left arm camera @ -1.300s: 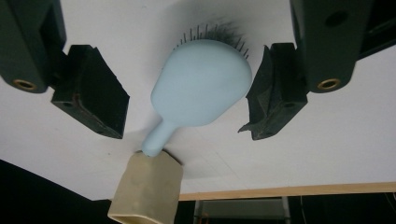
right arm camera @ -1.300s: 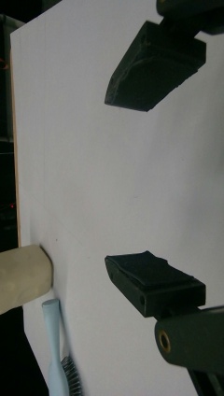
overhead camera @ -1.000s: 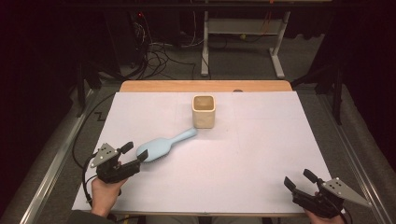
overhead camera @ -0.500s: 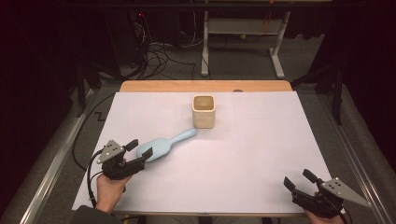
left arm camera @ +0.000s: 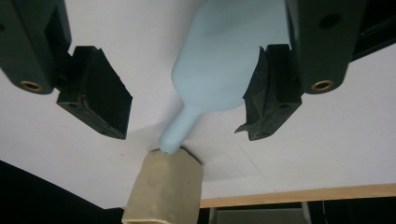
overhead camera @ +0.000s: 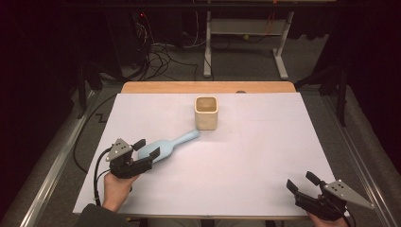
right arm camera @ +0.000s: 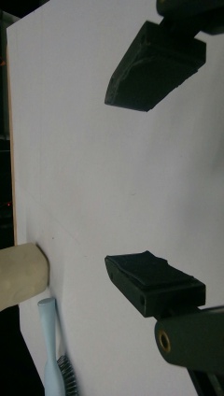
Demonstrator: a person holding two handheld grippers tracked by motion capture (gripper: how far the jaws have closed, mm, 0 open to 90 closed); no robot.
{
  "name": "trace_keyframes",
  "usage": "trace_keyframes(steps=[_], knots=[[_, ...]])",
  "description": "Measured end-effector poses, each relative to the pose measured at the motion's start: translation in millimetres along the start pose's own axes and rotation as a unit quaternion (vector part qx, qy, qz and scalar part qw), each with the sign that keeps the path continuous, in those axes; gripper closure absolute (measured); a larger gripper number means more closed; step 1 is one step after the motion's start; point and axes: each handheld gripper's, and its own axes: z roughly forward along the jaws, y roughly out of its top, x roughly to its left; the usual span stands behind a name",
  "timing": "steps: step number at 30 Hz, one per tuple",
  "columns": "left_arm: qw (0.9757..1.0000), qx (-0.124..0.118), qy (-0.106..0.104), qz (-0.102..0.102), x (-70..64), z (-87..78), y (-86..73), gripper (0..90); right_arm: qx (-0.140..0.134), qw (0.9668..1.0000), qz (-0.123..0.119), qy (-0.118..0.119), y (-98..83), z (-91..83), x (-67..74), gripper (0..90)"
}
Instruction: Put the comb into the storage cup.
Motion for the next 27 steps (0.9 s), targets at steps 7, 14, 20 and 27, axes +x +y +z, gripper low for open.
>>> trace_keyframes(steps=[7, 14, 20, 27], knots=[[1.0000, 0.002, -0.002, 0.003, -2.9, 8.0, 5.0, 33.0, 0.000, 1.0000, 0.003, 0.001, 0.0, -0.5, -0.2, 19.9], [0.9999, 0.007, -0.009, 0.004, -7.1, 17.1, 9.3, 34.2, 0.000, 1.0000, 0.001, 0.001, 0.0, -0.1, -0.2, 19.9], [0.9999, 0.009, -0.012, 0.007, -9.6, 23.0, 13.6, 34.2, 0.001, 1.0000, 0.001, 0.001, -0.1, 0.0, -0.3, 19.9], [0.9996, 0.014, -0.017, 0.015, -13.6, 31.6, 19.8, 34.2, 0.000, 1.0000, 0.001, 0.001, -0.1, -0.1, -0.4, 20.2]])
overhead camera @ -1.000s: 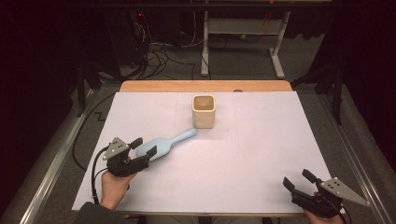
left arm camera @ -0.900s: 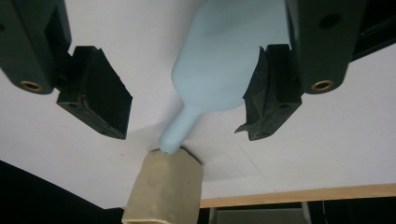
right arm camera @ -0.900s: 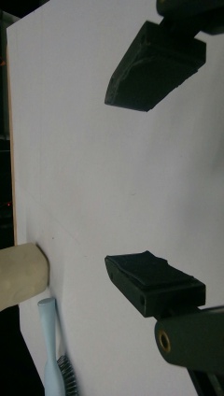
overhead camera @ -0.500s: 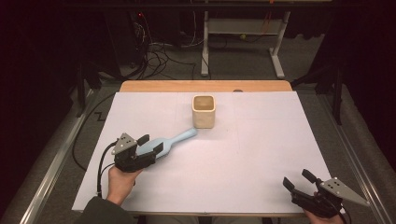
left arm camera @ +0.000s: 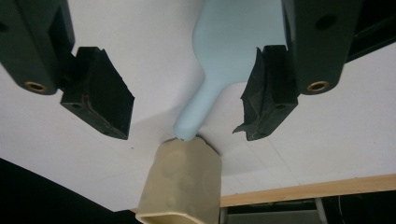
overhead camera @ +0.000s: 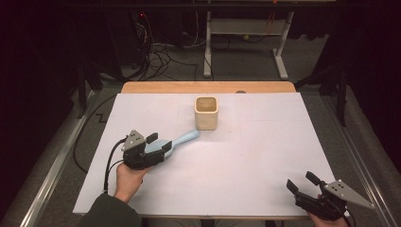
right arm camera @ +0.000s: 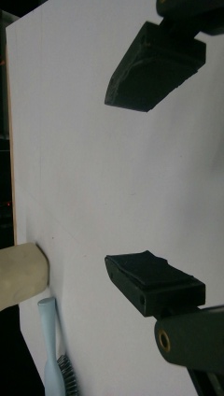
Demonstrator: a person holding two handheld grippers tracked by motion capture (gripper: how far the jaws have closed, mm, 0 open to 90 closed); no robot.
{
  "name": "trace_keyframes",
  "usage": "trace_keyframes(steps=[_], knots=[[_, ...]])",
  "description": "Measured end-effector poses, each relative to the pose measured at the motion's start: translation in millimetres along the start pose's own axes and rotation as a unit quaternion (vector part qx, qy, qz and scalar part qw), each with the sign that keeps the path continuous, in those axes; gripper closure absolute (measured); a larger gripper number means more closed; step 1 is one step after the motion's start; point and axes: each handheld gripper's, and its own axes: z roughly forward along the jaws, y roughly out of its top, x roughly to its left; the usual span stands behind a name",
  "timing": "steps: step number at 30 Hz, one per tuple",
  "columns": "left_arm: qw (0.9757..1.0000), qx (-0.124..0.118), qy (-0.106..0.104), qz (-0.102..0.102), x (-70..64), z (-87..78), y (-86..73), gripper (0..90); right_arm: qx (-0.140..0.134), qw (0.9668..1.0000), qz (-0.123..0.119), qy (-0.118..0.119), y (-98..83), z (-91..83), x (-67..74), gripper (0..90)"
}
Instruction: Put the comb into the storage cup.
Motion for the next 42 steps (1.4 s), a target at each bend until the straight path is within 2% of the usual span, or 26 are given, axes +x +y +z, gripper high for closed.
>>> trace_keyframes(steps=[10, 16, 26, 28, 33, 42], knots=[[0.9999, 0.012, -0.008, 0.003, -5.3, 12.9, 7.3, 35.1, 0.001, 1.0000, 0.001, 0.000, -0.1, 0.1, -0.2, 20.4], [0.9997, 0.023, -0.003, -0.001, -4.4, 21.9, 11.3, 36.0, -0.001, 1.0000, 0.002, -0.003, -0.2, -0.4, -0.5, 20.6], [0.9990, 0.042, 0.002, 0.015, -10.2, 35.8, 18.6, 36.7, 0.001, 1.0000, 0.001, -0.001, -0.4, 0.2, -1.1, 20.6], [0.9985, 0.048, 0.008, 0.022, -11.6, 38.5, 20.7, 36.7, 0.001, 1.0000, -0.001, -0.001, -0.3, 0.5, -0.9, 20.7], [0.9975, 0.067, 0.009, 0.020, -14.4, 45.0, 29.6, 37.4, 0.002, 1.0000, -0.001, 0.000, -0.3, 1.1, -0.5, 20.6], [0.9944, 0.101, 0.017, 0.026, -16.3, 58.9, 44.7, 40.0, 0.002, 1.0000, -0.002, 0.001, -0.3, 0.9, -0.4, 20.7]])
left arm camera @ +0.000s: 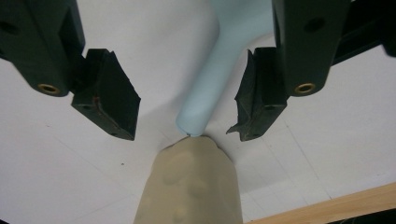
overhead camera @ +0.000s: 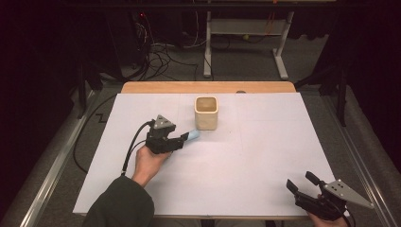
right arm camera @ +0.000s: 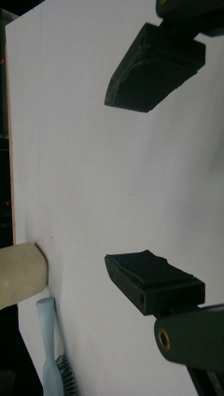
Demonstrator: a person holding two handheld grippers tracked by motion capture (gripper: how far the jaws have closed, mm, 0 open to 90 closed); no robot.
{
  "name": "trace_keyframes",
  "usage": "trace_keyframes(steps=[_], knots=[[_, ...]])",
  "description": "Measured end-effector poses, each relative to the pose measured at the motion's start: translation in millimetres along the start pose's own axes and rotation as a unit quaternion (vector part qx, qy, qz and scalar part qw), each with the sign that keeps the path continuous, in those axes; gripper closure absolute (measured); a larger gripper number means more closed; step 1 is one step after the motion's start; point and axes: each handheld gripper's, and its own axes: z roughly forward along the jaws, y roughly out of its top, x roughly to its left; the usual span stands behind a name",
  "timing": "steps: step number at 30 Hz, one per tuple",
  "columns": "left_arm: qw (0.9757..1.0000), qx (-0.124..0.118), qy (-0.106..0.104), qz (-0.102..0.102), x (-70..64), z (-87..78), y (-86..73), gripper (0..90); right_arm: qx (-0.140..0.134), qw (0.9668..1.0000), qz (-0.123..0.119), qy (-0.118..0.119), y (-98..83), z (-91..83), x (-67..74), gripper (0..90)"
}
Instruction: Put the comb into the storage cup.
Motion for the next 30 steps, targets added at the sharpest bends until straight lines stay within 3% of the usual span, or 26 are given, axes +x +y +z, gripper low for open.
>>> trace_keyframes(steps=[9, 18, 21, 24, 30], knots=[[0.9991, 0.037, 0.016, 0.009, -2.0, 4.9, 19.6, 41.7, 0.000, 1.0000, -0.003, -0.001, 0.0, -0.1, 0.4, 21.1], [0.9977, 0.064, 0.020, -0.011, 3.0, 13.0, 27.2, 44.2, 0.001, 1.0000, -0.002, 0.001, 0.1, 0.1, 0.5, 21.2], [0.9954, 0.093, 0.022, -0.005, 3.0, 14.5, 31.8, 47.1, 0.002, 1.0000, -0.003, 0.001, 0.1, 0.3, 0.5, 21.2], [0.9955, 0.093, 0.018, -0.002, 0.7, 14.0, 37.9, 49.3, 0.002, 1.0000, -0.003, 0.001, 0.2, 0.6, 0.5, 21.3], [0.9909, 0.134, 0.016, 0.000, -0.6, 26.3, 50.2, 53.5, 0.001, 1.0000, -0.003, 0.002, 0.2, 0.2, 0.8, 21.4]])
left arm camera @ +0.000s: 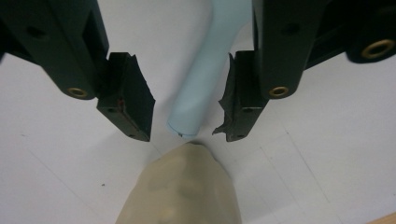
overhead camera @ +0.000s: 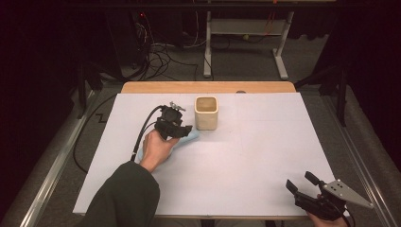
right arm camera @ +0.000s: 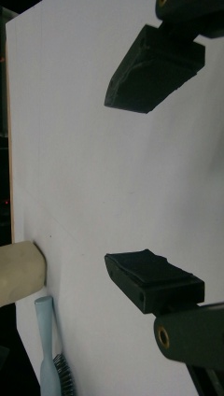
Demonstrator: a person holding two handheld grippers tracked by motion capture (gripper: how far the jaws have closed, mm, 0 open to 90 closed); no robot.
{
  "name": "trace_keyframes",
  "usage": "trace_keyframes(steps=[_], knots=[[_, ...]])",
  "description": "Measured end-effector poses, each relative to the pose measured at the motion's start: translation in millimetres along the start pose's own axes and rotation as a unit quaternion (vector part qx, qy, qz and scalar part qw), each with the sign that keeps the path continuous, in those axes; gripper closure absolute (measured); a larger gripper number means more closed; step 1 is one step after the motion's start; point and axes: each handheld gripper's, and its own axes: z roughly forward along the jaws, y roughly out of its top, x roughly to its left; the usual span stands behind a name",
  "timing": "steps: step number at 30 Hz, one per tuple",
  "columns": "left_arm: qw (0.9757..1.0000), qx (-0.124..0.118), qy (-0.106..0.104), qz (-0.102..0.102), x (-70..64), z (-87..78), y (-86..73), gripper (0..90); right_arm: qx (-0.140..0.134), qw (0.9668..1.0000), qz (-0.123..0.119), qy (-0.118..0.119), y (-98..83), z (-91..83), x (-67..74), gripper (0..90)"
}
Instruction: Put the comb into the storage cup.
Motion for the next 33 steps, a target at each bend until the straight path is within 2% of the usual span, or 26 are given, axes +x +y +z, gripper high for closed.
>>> trace_keyframes(steps=[3, 6, 13, 17, 22, 33], knots=[[0.9998, 0.020, -0.001, -0.005, -0.1, 7.1, 7.2, 57.1, 0.001, 1.0000, 0.000, -0.001, 0.0, -0.2, -0.5, 21.4], [0.9993, 0.037, 0.010, -0.003, 1.4, 15.5, 12.8, 63.6, 0.000, 1.0000, -0.001, 0.000, 0.0, -0.2, -0.2, 21.5], [0.9972, 0.068, 0.012, -0.029, 8.8, 34.8, 18.4, 72.6, 0.000, 1.0000, -0.001, 0.001, 0.0, -0.4, -0.5, 21.6], [0.9959, 0.077, 0.010, -0.047, 14.2, 44.0, 18.2, 74.2, 0.000, 1.0000, -0.001, 0.003, 0.0, -0.3, -0.6, 21.6], [0.9945, 0.089, 0.014, -0.054, 17.6, 51.2, 17.9, 75.9, 0.000, 1.0000, -0.002, 0.004, 0.0, -0.3, -0.4, 21.6], [0.9933, 0.095, 0.000, -0.065, 18.2, 61.2, 16.9, 81.1, 0.004, 1.0000, -0.006, 0.003, -0.2, 0.4, -0.1, 21.9]])
